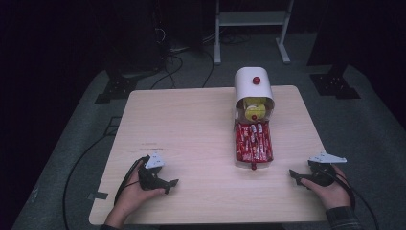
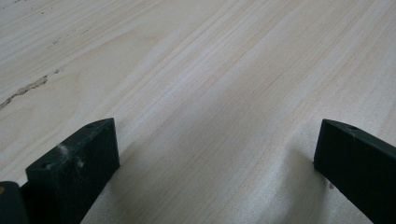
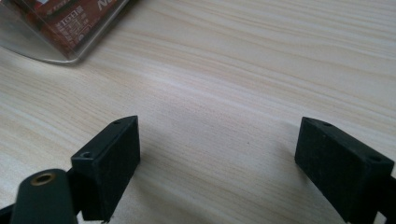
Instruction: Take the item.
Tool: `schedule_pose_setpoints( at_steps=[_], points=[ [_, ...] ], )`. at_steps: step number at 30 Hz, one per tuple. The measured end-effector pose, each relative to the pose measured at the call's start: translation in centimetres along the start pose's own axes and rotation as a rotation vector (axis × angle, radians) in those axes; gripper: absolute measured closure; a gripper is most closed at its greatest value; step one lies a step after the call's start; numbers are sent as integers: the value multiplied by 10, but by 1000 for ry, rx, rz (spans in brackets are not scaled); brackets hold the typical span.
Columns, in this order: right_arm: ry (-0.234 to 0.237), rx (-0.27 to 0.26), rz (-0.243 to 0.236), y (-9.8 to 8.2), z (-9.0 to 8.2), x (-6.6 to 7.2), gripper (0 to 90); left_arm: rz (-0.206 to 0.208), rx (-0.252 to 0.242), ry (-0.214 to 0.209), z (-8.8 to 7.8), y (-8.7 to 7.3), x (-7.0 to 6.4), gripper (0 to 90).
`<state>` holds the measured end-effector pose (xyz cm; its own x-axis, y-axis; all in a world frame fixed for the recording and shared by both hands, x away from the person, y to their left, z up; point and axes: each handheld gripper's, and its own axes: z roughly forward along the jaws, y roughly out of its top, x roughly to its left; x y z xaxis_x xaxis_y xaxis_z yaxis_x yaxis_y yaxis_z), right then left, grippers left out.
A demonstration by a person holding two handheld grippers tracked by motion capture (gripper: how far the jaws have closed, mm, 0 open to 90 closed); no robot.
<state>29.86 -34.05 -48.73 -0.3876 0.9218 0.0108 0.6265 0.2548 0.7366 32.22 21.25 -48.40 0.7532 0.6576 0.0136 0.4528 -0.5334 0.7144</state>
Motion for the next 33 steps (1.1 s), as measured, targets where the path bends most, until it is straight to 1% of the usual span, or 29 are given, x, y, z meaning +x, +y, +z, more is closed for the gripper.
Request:
schedule_pose_setpoints(
  at_steps=[11, 14, 16, 22, 33],
  points=[
    [8, 14, -19, 2, -1, 1, 139, 2, 1, -2, 0, 1, 0, 0],
    [9, 1, -25, 4, -4, 2, 141, 2, 0, -2, 1, 1, 0, 0],
    [0, -12, -28, 6, -5, 2, 141, 2, 0, -1, 0, 1, 0, 0],
    [7, -31, -36, 9, -8, 2, 141, 2, 0, -3, 0, 0, 0, 0],
    [20, -50, -31, 14, -12, 3, 141, 2, 0, -3, 0, 1, 0, 0]
  ],
)
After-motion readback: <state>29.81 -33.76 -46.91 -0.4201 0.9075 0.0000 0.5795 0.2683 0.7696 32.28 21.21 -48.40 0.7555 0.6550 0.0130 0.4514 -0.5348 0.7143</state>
